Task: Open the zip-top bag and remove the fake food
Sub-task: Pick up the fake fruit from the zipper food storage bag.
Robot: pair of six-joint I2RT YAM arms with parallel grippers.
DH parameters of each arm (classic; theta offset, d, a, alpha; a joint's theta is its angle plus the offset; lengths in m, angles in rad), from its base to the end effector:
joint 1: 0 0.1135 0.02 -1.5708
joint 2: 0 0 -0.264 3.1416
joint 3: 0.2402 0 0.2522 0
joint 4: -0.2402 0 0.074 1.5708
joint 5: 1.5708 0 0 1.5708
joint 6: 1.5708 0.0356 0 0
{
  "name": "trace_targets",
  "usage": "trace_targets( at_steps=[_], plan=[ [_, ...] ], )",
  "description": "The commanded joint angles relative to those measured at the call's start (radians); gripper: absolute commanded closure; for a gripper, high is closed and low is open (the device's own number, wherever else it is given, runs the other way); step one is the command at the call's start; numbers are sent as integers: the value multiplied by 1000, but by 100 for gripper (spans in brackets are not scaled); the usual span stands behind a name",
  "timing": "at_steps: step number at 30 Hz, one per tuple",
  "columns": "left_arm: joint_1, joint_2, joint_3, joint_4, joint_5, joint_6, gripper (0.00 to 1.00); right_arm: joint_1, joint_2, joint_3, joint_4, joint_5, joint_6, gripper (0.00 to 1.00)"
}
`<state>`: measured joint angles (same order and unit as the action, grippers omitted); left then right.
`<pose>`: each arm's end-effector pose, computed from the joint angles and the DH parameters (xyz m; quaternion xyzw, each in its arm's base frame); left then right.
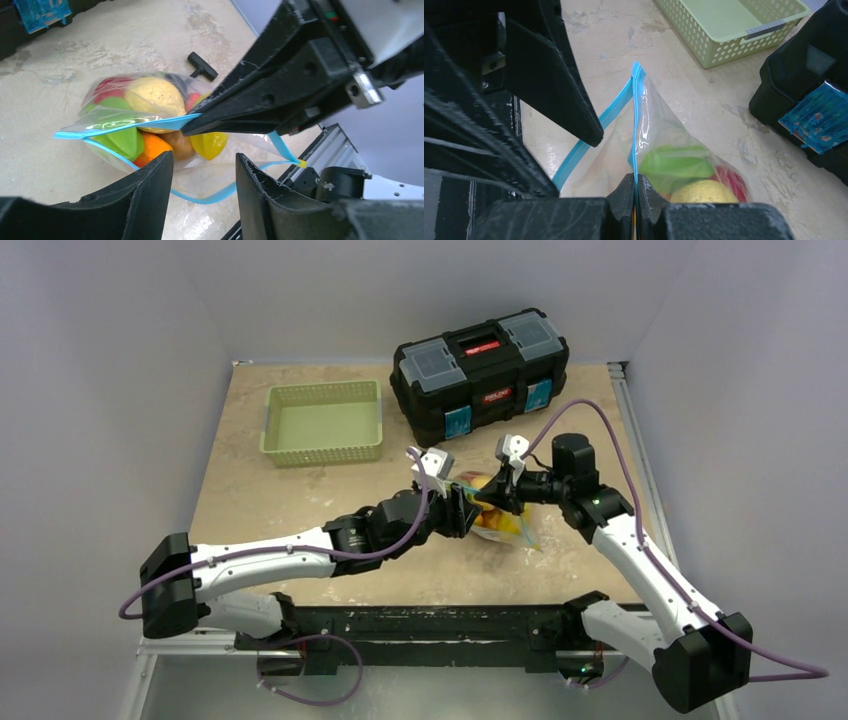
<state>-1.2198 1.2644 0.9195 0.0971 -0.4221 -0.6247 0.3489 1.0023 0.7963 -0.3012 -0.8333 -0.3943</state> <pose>0.1149 -0.2714 0.3127 0.1032 0.7754 -0.3789 0.4946 0.1935 0.0984 0.2970 -0.4774 0.6599 0.3382 0.4715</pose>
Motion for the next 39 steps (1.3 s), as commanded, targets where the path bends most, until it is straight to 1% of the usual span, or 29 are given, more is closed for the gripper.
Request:
trace_targets(
  at_steps=[1,5,9,17,22,25,27,31,39],
  plan=[
    [37,22,-11,38,38,0,53,-8,5,5,31,-16,-14,100],
    [52,82,3,-5,42,5,54,-7,1,6,26,-17,-20,100],
    [67,126,-25,0,36,-8,54,-8,-1,1,23,-42,-27,100],
    [68,174,-39,-57,-82,-45,52,-5,9,-16,53,-45,-7,100],
    [66,191,-34,-51,-120,-22,49,13,24,-30,82,-41,15,100],
    [68,213,-35,-18,-143,12,48,26,33,-37,94,-39,24,100],
    [68,222,-42,29,-114,43,48,27,35,-37,97,-32,25,100],
    [68,232,-76,113,-12,73,47,27,31,-42,94,-18,20,100],
    [90,261,-119,165,53,-8,46,27,40,-46,93,-17,14,100]
  ],
)
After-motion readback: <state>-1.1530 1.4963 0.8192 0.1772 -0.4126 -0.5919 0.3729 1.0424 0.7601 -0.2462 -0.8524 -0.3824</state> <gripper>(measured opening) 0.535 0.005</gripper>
